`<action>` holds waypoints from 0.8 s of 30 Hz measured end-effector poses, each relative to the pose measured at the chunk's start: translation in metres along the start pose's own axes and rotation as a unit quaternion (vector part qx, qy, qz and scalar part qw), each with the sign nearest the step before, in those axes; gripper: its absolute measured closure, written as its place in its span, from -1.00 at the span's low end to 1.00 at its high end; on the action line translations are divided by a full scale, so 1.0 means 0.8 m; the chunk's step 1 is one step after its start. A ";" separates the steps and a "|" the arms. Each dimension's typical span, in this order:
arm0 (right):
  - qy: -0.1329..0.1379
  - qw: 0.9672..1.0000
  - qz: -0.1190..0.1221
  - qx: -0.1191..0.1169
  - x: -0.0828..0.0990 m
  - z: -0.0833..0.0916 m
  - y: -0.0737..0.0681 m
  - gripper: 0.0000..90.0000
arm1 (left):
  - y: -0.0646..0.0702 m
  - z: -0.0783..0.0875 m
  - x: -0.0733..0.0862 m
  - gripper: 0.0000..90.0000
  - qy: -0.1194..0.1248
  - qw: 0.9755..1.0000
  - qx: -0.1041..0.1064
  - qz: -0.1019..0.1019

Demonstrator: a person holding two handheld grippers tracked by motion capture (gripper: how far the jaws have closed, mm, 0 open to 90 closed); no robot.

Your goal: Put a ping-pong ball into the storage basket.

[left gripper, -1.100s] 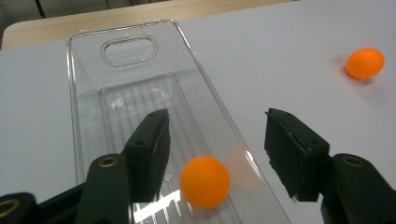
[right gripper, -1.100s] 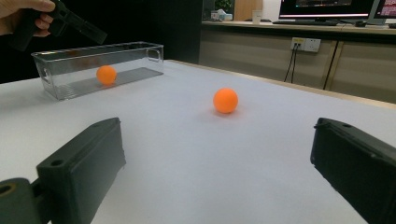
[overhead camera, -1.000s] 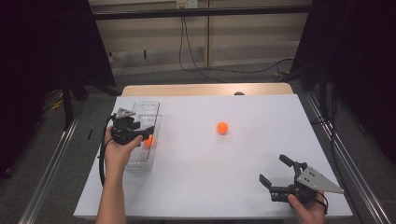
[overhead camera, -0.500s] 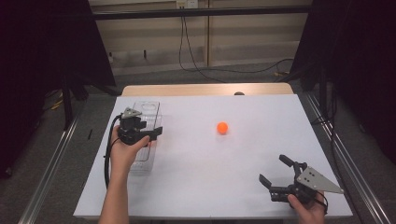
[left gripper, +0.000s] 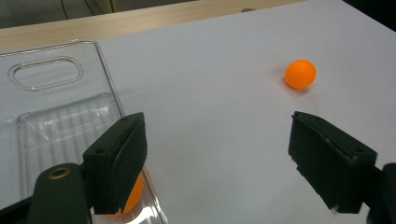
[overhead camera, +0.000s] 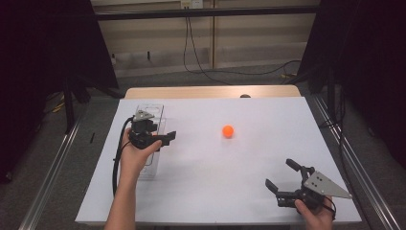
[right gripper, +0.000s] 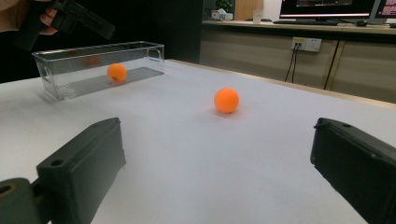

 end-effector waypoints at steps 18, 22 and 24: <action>-0.001 1.000 0.000 -0.002 0.001 -0.001 -0.001 -0.95 | 0.025 -0.021 -0.001 -0.71 -0.007 1.000 0.025 -0.004; -0.001 1.000 0.000 -0.002 0.000 -0.001 -0.001 -0.95 | 0.030 -0.025 -0.001 -0.72 -0.003 1.000 0.029 -0.004; 0.000 1.000 0.000 -0.003 0.000 -0.001 -0.001 -0.95 | 0.033 -0.027 -0.002 -0.73 -0.003 0.999 0.034 -0.005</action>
Point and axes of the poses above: each handheld gripper's, and its own axes: z roughly backward along the jaws, x roughly out of its underside, y roughly to its right, the point moved 3 cm from there along -z, roughly forward along the jaws, and after that the axes turned 1 degree about y, right-handed, at the moved point
